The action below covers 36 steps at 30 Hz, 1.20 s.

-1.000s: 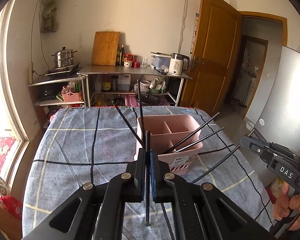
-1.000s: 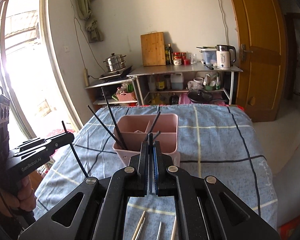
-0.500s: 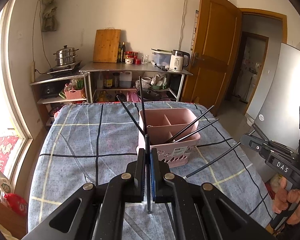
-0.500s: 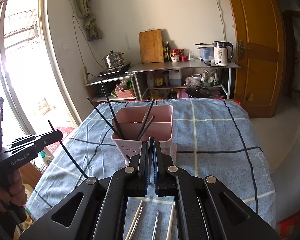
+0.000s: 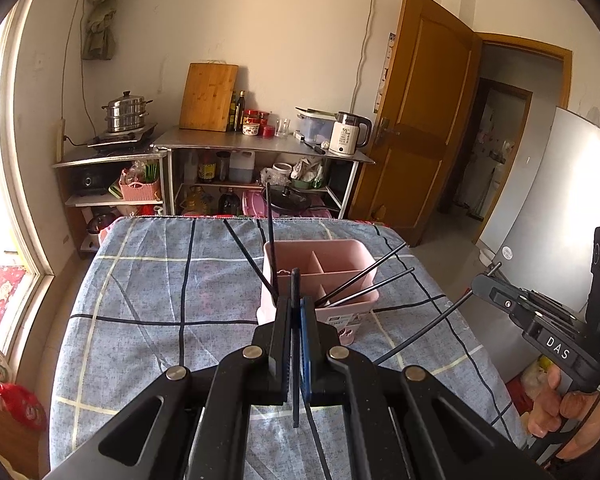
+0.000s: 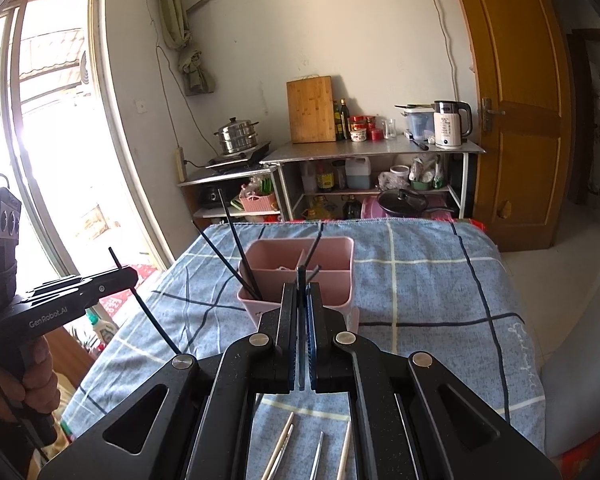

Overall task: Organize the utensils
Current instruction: 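Lower both held chopsticks into the basket and open both tools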

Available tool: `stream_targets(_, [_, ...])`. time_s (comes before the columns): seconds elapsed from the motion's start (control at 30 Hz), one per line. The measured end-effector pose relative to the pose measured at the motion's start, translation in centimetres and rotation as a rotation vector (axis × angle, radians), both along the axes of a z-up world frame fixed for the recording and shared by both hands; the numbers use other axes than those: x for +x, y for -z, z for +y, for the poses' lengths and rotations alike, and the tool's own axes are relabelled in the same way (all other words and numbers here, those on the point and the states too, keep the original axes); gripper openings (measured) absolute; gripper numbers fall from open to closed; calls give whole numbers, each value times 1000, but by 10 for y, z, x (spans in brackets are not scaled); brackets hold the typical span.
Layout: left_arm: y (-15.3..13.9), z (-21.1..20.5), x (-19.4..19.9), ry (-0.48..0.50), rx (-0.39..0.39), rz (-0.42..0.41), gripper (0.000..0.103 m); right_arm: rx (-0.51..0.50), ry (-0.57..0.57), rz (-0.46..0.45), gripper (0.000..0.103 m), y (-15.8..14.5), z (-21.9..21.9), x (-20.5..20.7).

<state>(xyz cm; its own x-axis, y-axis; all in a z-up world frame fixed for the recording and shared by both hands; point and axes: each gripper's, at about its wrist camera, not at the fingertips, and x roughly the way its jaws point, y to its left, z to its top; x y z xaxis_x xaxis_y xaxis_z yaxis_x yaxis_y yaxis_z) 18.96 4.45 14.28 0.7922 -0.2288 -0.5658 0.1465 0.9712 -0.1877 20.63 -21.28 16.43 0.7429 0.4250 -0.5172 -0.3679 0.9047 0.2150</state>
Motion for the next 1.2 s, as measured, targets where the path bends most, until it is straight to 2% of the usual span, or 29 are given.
stream_targets(0.3, [-49, 6, 18, -19, -38, -87, 4, 31, -27, -80, 4, -36, 11, 4])
stream_targets(0.47, [-67, 11, 36, -36, -65, -116, 4, 40, -32, -122, 4, -53, 20, 13])
stream_targets(0.63, [-75, 11, 54, -51, -62, -134, 4, 55, -19, -136, 4, -57, 22, 25])
stream_targets(0.93, [-64, 16, 88, -73, -94, -142, 4, 67, 7, -119, 4, -48, 22, 46])
stream_targets(1.2, [-19, 17, 113, -79, -122, -57, 4, 43, 19, -52, 4, -21, 26, 64])
